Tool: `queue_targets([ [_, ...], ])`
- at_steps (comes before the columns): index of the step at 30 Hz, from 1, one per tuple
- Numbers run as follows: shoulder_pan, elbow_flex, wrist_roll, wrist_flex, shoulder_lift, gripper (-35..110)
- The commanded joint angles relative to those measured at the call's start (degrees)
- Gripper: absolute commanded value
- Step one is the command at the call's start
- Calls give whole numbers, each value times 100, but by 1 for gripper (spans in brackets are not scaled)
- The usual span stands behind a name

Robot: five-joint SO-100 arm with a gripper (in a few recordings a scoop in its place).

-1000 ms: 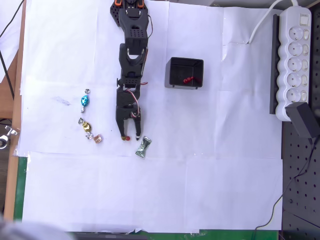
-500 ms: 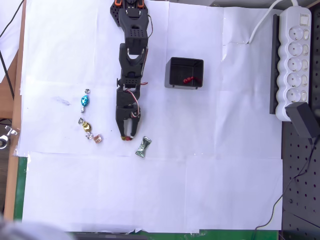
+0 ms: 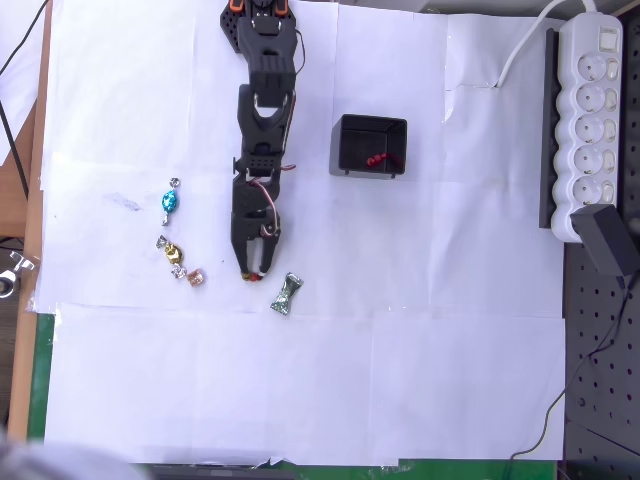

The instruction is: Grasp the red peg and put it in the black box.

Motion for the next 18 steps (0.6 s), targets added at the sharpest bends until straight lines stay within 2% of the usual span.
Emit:
queue_targets([
  [1, 316, 141, 167, 1354, -1538, 0],
  [11, 343, 1371, 1125, 6328, -4025, 0],
  [18, -88, 1784, 1679, 8314, -5168, 0],
])
